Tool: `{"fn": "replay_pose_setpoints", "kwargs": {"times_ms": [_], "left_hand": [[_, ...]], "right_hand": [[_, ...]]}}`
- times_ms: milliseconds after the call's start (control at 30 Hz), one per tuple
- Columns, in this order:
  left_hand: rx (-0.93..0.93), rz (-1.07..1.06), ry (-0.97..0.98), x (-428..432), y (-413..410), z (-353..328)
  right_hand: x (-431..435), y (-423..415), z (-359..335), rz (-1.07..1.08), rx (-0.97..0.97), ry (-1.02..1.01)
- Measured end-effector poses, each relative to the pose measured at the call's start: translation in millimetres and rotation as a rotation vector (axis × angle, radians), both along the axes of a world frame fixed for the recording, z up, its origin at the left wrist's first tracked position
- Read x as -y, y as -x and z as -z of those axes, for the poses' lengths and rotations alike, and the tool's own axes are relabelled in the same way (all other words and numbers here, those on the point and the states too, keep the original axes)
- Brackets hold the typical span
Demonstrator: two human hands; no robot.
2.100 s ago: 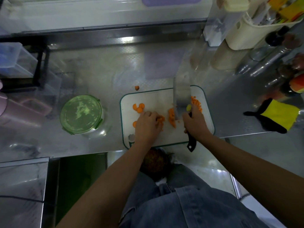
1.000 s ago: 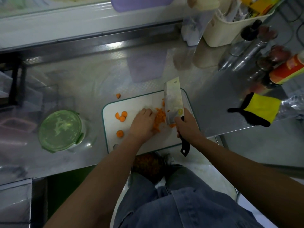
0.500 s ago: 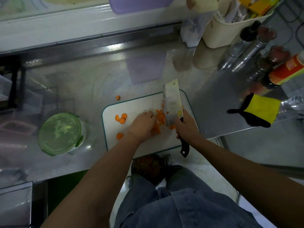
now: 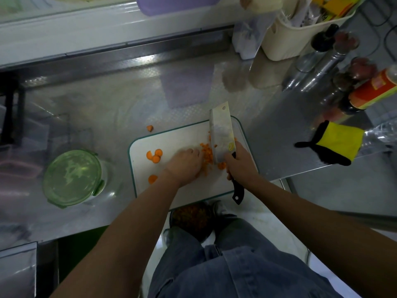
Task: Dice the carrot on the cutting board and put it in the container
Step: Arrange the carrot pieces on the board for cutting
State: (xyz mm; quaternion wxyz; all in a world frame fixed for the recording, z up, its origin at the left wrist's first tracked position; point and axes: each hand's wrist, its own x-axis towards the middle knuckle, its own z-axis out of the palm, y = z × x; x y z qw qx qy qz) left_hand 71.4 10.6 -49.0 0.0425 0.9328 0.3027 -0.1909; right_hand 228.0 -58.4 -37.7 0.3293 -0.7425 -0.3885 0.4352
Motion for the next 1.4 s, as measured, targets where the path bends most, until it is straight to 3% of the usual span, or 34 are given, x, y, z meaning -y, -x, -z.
{"fn": "replay_pose_setpoints", "kwargs": {"times_ms": [567,833,900,967,1100,1200,1267,1400], "left_hand": [[0.075,-0.181,0.007,2,-9,15],[0.151,-0.414,0.136,-4,-8,19],[0.277,-0.632,0.243,-5,-6,16],[0.519,-0.856,0.352,-5,-1,14],[0.805,-1.073,0.416,-8,5,15],[1.19,-1.435,0.877,-9,1,7],[1.396,-1.568,1.158,-9,2,2],[1.558,-1.658,1.441,-4,12,-3]], "right_hand": [[-8,-1,-6,-0.005,0.002,-0.017],[-4,-3,-13,0.031,-0.028,-0.004],[-4,-3,-13,0.044,-0.033,0.008],[-3,-3,-13,0.048,-0.037,0.004],[-3,1,-12,0.023,-0.025,-0.021],[-1,5,-12,-0.03,-0.03,-0.054],[1,8,-15,-0.039,-0.048,-0.064],[5,14,-23,-0.047,-0.078,-0.086]]}}
